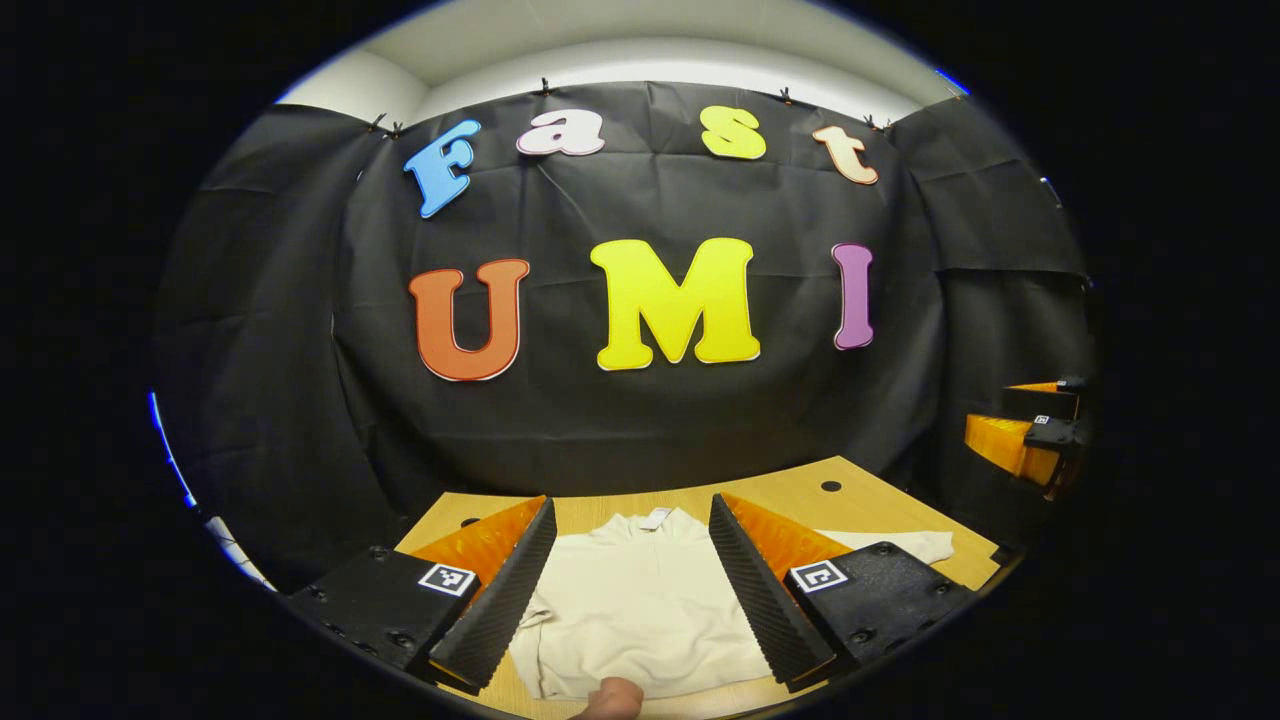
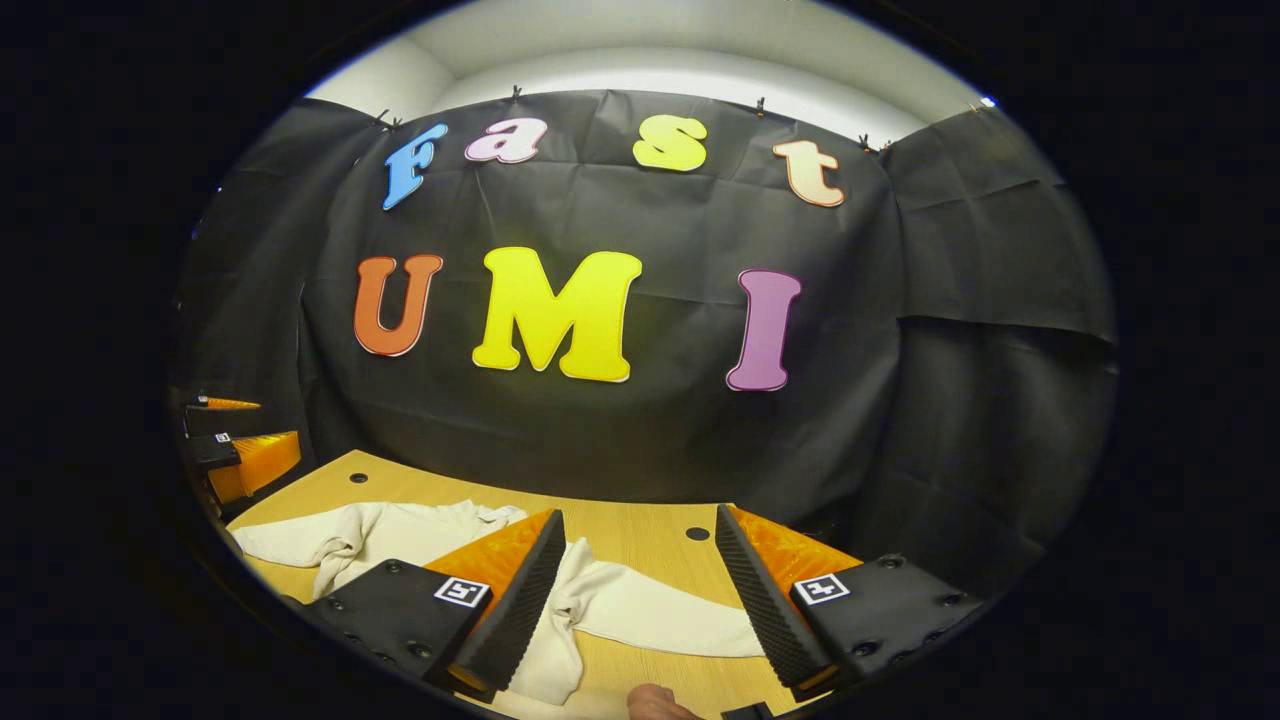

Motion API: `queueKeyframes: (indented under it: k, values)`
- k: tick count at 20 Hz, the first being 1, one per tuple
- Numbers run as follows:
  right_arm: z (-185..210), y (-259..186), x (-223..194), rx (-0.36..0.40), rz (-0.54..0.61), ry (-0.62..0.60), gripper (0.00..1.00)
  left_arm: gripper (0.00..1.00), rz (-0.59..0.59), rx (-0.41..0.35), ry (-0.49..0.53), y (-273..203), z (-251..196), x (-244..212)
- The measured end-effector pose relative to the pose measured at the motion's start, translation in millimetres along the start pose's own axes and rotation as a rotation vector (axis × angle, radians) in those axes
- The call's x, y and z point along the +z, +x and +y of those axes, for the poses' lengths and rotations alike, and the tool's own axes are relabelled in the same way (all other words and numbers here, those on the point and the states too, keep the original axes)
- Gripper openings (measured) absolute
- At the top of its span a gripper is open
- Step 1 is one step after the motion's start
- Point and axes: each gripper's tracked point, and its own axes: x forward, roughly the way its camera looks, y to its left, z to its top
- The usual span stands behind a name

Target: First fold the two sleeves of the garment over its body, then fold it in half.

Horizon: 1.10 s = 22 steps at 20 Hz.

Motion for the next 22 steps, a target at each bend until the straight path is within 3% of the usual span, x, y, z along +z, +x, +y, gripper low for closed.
queueKeyframes:
  k: [5, 9, 14, 19, 22]
  values:
    - [-32.4, 24.3, -15.8, -0.055, 0.039, 0.039, 0.94, 0.98, -0.025, 0.068, 0.02, -1.5, 11.1, 6.0]
    - [-80.6, 56.3, -59.1, -0.141, 0.12, 0.051, 0.94, 0.99, -0.035, 0.075, 0.013, 0.2, 7.1, 7.1]
    - [-142.3, 94.1, -160.5, -0.24, 0.302, 0.101, 0.94, 0.99, -0.013, 0.112, 0.003, 3.8, 9.2, -3.5]
    - [-192.4, 115.6, -293.4, -0.323, 0.583, 0.17, 0.94, 0.99, -0.001, 0.185, -0.035, 4.3, 14.4, -7.0]
    - [-214.0, 127.1, -340.8, -0.376, 0.694, 0.229, 0.95, 0.99, 0.01, 0.233, -0.018, 6.1, 17.3, -6.0]
